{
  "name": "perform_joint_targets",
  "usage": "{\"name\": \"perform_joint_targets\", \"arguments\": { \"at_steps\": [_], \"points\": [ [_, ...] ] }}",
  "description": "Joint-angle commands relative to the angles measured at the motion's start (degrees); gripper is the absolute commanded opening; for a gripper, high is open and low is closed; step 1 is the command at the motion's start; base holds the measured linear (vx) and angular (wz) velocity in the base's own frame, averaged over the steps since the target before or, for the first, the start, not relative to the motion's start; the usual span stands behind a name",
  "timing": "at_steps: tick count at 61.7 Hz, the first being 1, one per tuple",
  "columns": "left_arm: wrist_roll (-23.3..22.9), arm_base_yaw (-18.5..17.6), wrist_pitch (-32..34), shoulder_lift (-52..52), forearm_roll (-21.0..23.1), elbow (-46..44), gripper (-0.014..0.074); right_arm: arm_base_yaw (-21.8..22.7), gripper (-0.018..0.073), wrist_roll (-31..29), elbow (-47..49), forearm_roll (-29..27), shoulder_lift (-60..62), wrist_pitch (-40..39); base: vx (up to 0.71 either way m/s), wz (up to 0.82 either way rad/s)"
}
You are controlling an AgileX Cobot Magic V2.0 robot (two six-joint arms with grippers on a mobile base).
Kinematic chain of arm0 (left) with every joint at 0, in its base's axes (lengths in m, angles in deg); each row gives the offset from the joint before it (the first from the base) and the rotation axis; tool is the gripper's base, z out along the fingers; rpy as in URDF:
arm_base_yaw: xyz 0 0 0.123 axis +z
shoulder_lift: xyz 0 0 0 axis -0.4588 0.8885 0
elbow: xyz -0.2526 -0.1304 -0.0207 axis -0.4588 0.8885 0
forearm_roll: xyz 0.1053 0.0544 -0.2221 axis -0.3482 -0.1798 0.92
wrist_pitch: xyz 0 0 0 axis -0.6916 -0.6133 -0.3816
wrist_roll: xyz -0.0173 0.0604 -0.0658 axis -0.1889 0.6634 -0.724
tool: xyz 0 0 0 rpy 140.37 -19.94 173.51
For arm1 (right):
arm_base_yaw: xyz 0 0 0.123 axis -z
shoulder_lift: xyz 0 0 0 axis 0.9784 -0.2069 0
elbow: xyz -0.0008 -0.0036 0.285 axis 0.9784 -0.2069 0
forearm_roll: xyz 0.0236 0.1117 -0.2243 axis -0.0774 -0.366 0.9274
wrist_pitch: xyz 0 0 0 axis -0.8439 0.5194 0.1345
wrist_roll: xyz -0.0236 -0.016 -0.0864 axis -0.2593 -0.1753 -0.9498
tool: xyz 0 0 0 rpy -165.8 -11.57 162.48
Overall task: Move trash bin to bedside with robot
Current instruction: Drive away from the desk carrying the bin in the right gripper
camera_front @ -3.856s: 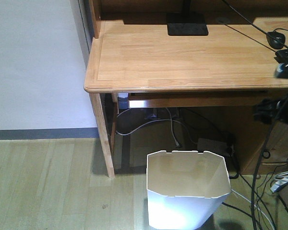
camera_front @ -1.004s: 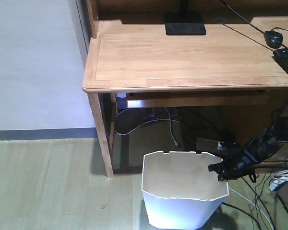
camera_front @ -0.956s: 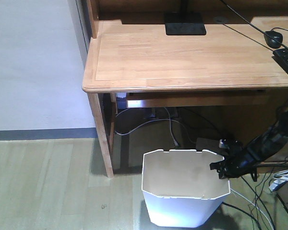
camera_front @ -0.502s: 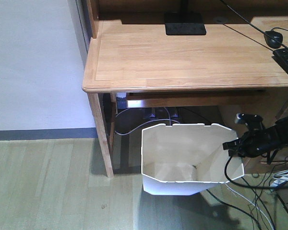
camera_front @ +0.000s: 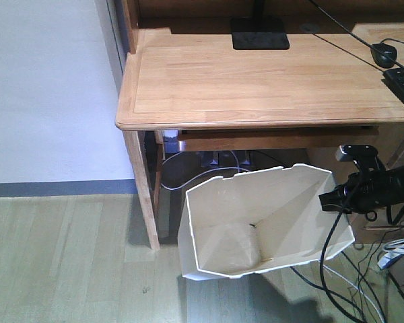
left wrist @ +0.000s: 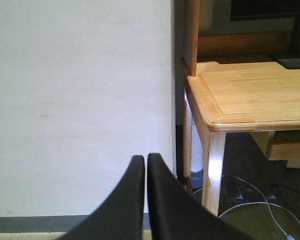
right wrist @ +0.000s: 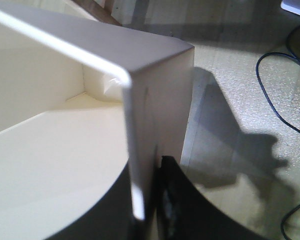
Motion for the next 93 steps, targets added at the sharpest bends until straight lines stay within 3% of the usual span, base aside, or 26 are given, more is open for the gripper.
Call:
{"name": "perform_joint_targets", "arguments": {
  "at_steps": [1, 56, 93],
  "points": [
    [0.0, 0.06, 4.07, -0.79, 0.24, 1.08, -0.0006, 0.24, -0.0006, 0.93, 1.12, -3.94, 4.08, 8.79, 0.0, 0.0],
    [0.0, 0.06, 4.07, -0.79, 0.24, 1.08, -0.0006, 0.24, -0.0006, 0.93, 1.12, -4.0, 4.08, 8.82, -0.01, 0.04],
    [0.0, 0.06, 4.07, -0.79, 0.24, 1.08, -0.0006, 0.24, -0.0006, 0.93, 1.12, -4.0, 4.08, 8.82, -0.05, 0.46]
  ]
}}
